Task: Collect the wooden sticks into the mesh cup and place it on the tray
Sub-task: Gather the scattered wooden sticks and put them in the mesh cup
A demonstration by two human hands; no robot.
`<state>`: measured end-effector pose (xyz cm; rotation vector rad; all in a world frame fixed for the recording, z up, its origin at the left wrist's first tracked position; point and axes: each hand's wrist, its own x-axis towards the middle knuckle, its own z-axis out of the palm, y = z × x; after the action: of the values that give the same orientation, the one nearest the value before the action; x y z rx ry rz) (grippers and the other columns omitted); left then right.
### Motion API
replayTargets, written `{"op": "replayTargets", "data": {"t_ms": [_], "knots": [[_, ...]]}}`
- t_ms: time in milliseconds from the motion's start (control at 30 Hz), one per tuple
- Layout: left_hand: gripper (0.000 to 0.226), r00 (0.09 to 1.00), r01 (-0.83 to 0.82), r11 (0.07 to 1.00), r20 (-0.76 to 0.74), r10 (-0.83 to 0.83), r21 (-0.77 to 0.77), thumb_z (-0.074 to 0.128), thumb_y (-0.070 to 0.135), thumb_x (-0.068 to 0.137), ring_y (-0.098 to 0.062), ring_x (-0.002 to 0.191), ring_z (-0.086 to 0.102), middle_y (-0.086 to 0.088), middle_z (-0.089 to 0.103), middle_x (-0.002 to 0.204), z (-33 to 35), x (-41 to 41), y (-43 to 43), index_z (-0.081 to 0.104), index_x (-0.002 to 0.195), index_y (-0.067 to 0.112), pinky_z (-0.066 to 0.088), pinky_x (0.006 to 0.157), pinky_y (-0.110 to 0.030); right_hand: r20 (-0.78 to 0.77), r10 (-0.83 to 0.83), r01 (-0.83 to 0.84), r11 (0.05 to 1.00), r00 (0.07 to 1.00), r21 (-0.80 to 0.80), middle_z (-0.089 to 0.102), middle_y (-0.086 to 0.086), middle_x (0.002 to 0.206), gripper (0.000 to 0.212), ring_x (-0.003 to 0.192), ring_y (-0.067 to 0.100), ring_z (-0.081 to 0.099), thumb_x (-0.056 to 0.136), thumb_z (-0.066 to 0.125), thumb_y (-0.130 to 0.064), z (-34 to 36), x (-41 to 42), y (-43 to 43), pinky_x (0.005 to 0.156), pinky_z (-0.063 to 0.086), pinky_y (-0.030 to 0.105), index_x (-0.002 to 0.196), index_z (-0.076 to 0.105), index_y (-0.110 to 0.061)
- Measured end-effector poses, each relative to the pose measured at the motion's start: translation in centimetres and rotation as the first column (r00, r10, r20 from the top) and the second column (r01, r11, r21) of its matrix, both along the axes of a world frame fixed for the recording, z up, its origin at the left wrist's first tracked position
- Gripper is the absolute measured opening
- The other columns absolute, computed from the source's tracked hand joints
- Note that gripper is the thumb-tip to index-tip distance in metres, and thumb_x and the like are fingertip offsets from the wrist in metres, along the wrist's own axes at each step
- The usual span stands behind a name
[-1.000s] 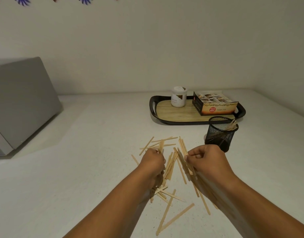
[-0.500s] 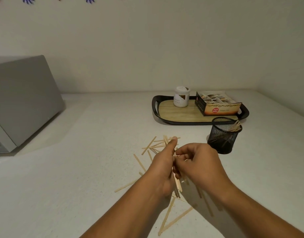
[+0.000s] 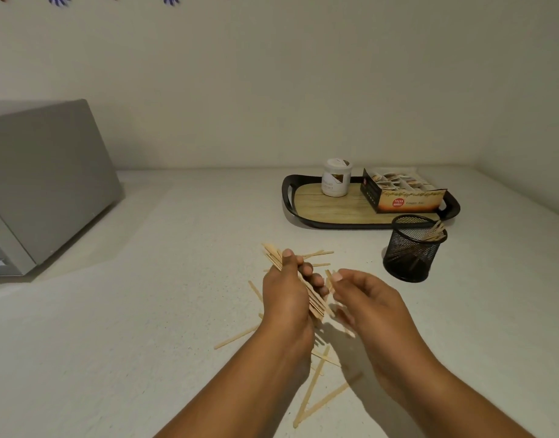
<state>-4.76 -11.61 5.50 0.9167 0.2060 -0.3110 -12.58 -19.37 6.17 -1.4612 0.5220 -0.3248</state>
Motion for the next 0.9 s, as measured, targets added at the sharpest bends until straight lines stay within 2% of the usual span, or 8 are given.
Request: {"op": "replayTargets", "data": {"t_ms": [167, 267, 367, 500, 567, 733, 800, 900], "knots": [[0.037, 0.964, -0.021, 0.999, 0.264, 0.008, 0.046, 0.048, 0.043, 0.1, -0.008, 0.039, 0.035, 0.006, 0.042, 0.051, 1.5, -1.2, 0.4, 0.047, 0.074, 0.016, 0.035, 0.038, -0.022, -0.155, 0.019, 0.096, 0.707, 0.988, 0.7, 0.071, 0.018, 0.101, 0.046, 0.1, 0.028, 0.066, 0.094, 0.059, -0.036, 1.5, -1.0, 1.4, 0.098, 0.05, 0.041, 0.114, 0.062, 0.004], [0.041, 0.929, 0.02, 0.982, 0.359, -0.087, 0.188, 0.062, 0.053, 0.088, -0.01, 0.043, 0.035, 0.001, 0.042, 0.054, 1.5, -2.9, 0.5, 0.048, 0.069, 0.019, 0.035, 0.043, -0.026, -0.012, 0.168, -0.078, 0.514, 0.986, 0.854, 0.062, 0.017, 0.131, 0.07, 0.127, 0.032, 0.056, 0.09, 0.055, -0.05, 2.9, -1.7, 1.9, 0.108, 0.042, 0.042, 0.133, 0.056, 0.005], [0.044, 0.878, -0.055, 0.956, 0.47, -0.09, 0.287, 0.069, 0.049, 0.079, -0.013, 0.047, 0.038, -0.001, 0.039, 0.054, 1.8, -4.1, 0.7, 0.043, 0.059, 0.019, 0.04, 0.051, -0.031, 0.14, 0.249, -0.255, 0.525, 0.958, 0.812, 0.061, 0.019, 0.135, 0.07, 0.127, 0.031, 0.058, 0.089, 0.049, -0.058, 3.7, -2.2, 2.3, 0.114, 0.036, 0.044, 0.127, 0.064, -0.001], [0.05, 0.793, -0.111, 0.927, 0.594, -0.135, 0.359, 0.066, 0.033, 0.091, -0.004, 0.041, 0.04, 0.011, 0.041, 0.043, 1.8, -4.5, 1.4, 0.044, 0.048, 0.024, 0.04, 0.046, -0.018, 0.122, 0.14, -0.173, 0.929, 0.983, 0.328, 0.066, 0.001, 0.131, 0.067, 0.121, 0.012, 0.061, 0.082, 0.053, -0.06, 3.6, -2.7, 1.9, 0.11, 0.041, 0.041, 0.135, 0.058, -0.02], [0.047, 0.747, -0.185, 0.893, 0.649, -0.143, 0.41, 0.067, 0.03, 0.091, -0.004, 0.044, 0.035, 0.01, 0.038, 0.046, 1.5, -4.5, 2.0, 0.04, 0.054, 0.023, 0.037, 0.046, -0.016, 0.222, 0.1, -0.085, 0.994, 0.97, -0.073, 0.06, -0.021, 0.134, 0.068, 0.12, -0.005, 0.055, 0.074, 0.059, -0.064, 3.9, -3.1, 1.4, 0.107, 0.042, 0.03, 0.137, 0.052, -0.04], [0.048, 0.668, -0.238, 0.806, 0.694, -0.269, 0.542, 0.067, 0.042, 0.087, -0.03, 0.051, 0.039, -0.015, 0.045, 0.055, 0.5, -4.2, 3.4, 0.046, 0.063, 0.006, 0.04, 0.046, -0.042, 0.477, 0.37, 0.143, 0.653, 0.797, -0.744, 0.022, -0.013, 0.163, 0.073, 0.149, 0.009, 0.023, 0.094, 0.053, -0.035, 4.7, -4.3, 1.0, 0.115, 0.032, 0.033, 0.157, 0.018, -0.023], [0.046, 0.685, -0.25, 0.78, 0.674, -0.276, 0.574, 0.066, 0.044, 0.082, -0.024, 0.048, 0.037, -0.009, 0.042, 0.049, 0.2, -4.2, 3.5, 0.045, 0.056, 0.012, 0.038, 0.044, -0.042, 0.363, 0.495, 0.089, 0.493, 0.789, -0.865, 0.01, -0.006, 0.167, 0.077, 0.152, 0.014, 0.013, 0.095, 0.05, -0.036, 4.7, -4.7, 1.2, 0.119, 0.023, 0.038, 0.158, 0.01, -0.016], [0.027, 0.693, -0.262, 0.738, 0.653, -0.304, 0.622, 0.058, 0.028, 0.077, -0.016, 0.049, 0.041, 0.005, 0.042, 0.047, 0.0, -3.9, 3.6, 0.046, 0.053, 0.023, 0.044, 0.046, -0.047, 0.017, 0.567, -0.195, 0.312, 0.824, -0.93, -0.004, -0.034, 0.16, 0.071, 0.146, -0.01, 0.002, 0.094, 0.036, -0.063, 4.3, -4.9, 1.3, 0.121, 0.02, 0.033, 0.153, 0.0, -0.045]]}}
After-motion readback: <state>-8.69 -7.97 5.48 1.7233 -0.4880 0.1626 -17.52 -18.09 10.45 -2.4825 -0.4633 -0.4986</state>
